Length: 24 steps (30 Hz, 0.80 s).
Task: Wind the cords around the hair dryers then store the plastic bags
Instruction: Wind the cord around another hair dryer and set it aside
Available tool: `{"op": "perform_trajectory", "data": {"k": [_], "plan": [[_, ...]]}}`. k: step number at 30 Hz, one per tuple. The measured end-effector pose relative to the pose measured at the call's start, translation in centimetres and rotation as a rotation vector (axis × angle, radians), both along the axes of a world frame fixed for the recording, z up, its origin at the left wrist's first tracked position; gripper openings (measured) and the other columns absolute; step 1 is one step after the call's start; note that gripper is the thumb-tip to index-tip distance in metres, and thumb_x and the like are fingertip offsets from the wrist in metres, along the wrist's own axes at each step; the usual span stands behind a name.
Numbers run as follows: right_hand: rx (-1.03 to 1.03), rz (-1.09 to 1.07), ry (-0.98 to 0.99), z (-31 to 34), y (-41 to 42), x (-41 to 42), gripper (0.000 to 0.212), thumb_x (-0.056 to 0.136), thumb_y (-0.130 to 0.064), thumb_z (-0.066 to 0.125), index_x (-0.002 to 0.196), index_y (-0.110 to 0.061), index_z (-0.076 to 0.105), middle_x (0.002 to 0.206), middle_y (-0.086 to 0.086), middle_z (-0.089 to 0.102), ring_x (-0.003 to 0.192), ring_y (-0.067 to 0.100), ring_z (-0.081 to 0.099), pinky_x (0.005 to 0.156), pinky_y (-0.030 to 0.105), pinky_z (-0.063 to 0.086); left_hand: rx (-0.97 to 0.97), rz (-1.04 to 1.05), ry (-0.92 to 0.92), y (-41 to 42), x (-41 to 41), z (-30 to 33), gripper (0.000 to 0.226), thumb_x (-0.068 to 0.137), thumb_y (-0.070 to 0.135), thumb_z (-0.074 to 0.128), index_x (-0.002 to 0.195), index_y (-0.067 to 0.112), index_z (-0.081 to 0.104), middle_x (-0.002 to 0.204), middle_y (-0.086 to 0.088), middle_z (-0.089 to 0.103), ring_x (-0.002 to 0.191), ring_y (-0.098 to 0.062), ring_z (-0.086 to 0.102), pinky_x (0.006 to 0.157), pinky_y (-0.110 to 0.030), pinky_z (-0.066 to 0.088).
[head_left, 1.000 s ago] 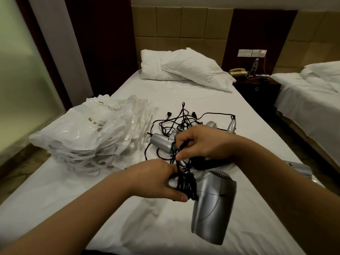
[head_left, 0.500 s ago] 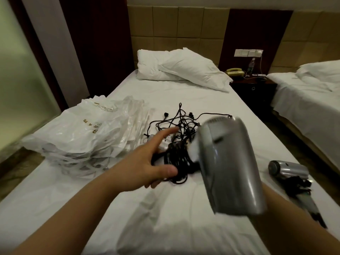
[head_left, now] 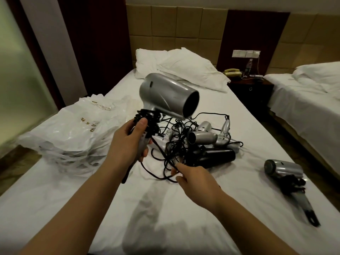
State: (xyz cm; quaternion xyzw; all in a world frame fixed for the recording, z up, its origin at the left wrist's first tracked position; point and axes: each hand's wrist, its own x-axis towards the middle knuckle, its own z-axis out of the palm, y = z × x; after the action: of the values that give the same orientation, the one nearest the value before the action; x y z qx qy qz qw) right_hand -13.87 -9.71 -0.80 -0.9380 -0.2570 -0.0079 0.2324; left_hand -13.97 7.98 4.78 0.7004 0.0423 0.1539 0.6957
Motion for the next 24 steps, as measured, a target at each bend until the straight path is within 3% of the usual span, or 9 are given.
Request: {"op": "perform_trajectory", "data": {"k": [3,5,8,11,13,16,19,22,24], "plan": [[0.023,0.062,-0.052,1.9,-0.3,-1.9,0.016,0.098,-0.027,0.041,0.093,-0.018,0.052,0.077,-0.001,0.054,0.072,0.021,0.048,0.062,0.033,0.033,0.083,0.062,0.033,0.6,0.1,-0.6,0.021,0.094,0.04,0.049,0.093,0.023,0.061,0.068,-0.007,0.061,0.042,-0.015,0.048,0.038,-0.025,0.037],[0.057,0.083,-0.031,3.1,-0.3,-2.6,0.018,0.098,-0.03,0.043,0.083,-0.021,0.049,0.078,-0.002,0.055,0.073,0.02,0.05,0.065,0.034,0.037,0.251,0.085,0.031,0.8,0.1,-1.2,0.015,0.092,0.038,0.053,0.096,0.026,0.061,0.067,-0.004,0.062,0.041,-0.012,0.05,0.04,-0.025,0.039],[-0.035,0.057,-0.017,3.7,-0.5,-2.6,0.021,0.099,-0.03,0.041,0.099,-0.019,0.058,0.098,0.002,0.056,0.091,0.022,0.054,0.072,0.032,0.041,0.571,0.121,0.03,0.8,0.3,-1.9,0.036,0.083,0.047,0.06,0.114,0.027,0.056,0.072,0.009,0.061,0.054,-0.012,0.058,0.054,-0.027,0.046],[-0.254,0.062,-0.072,4.3,-0.6,-2.9,0.021,0.1,-0.027,0.039,0.114,-0.023,0.054,0.113,0.002,0.041,0.1,0.023,0.049,0.072,0.028,0.037,0.996,0.136,0.099,0.6,0.9,-2.9,0.068,0.078,0.066,0.053,0.132,0.026,0.042,0.095,-0.001,0.066,0.089,-0.028,0.062,0.073,-0.037,0.05],[-0.373,0.054,-0.117,5.4,-0.4,-3.2,0.023,0.098,-0.02,0.042,0.117,-0.026,0.052,0.115,0.002,0.042,0.103,0.023,0.049,0.071,0.029,0.037,1.229,0.101,0.125,0.2,1.1,-3.5,0.07,0.081,0.069,0.046,0.135,0.025,0.036,0.109,-0.006,0.065,0.098,-0.03,0.061,0.076,-0.039,0.051],[-0.527,0.033,-0.15,7.5,-0.6,-3.2,0.025,0.095,-0.017,0.042,0.114,-0.026,0.055,0.115,0.001,0.057,0.105,0.026,0.057,0.069,0.029,0.035,1.499,0.003,0.113,-0.7,0.7,-4.1,0.065,0.086,0.067,0.04,0.134,0.024,0.031,0.113,-0.004,0.064,0.1,-0.026,0.062,0.068,-0.033,0.045],[-0.601,0.058,-0.271,9.4,-1.0,-2.6,0.01,0.092,-0.019,0.043,0.094,-0.028,0.048,0.109,0.0,0.062,0.104,0.025,0.058,0.075,0.031,0.029,1.565,-0.124,0.106,-0.8,0.3,-4.3,0.059,0.089,0.066,0.033,0.133,0.026,0.031,0.112,-0.003,0.064,0.101,-0.025,0.061,0.064,-0.032,0.039],[-0.603,0.095,-0.493,10.1,-1.3,-1.2,0.012,0.09,-0.016,0.046,0.098,-0.024,0.051,0.097,-0.001,0.06,0.103,0.024,0.053,0.089,0.04,0.024,1.526,-0.275,0.112,-0.8,0.0,-3.9,0.077,0.079,0.073,0.01,0.141,0.031,0.026,0.115,-0.006,0.063,0.105,-0.028,0.059,0.073,-0.036,0.044],[-0.528,0.111,-0.559,9.7,-1.3,0.3,0.012,0.09,-0.016,0.048,0.099,-0.022,0.055,0.092,-0.003,0.056,0.105,0.023,0.049,0.095,0.042,0.019,1.509,-0.362,0.11,-1.0,-0.4,-3.6,0.082,0.075,0.077,0.013,0.142,0.032,0.026,0.113,-0.005,0.063,0.105,-0.027,0.058,0.076,-0.036,0.046]]}}
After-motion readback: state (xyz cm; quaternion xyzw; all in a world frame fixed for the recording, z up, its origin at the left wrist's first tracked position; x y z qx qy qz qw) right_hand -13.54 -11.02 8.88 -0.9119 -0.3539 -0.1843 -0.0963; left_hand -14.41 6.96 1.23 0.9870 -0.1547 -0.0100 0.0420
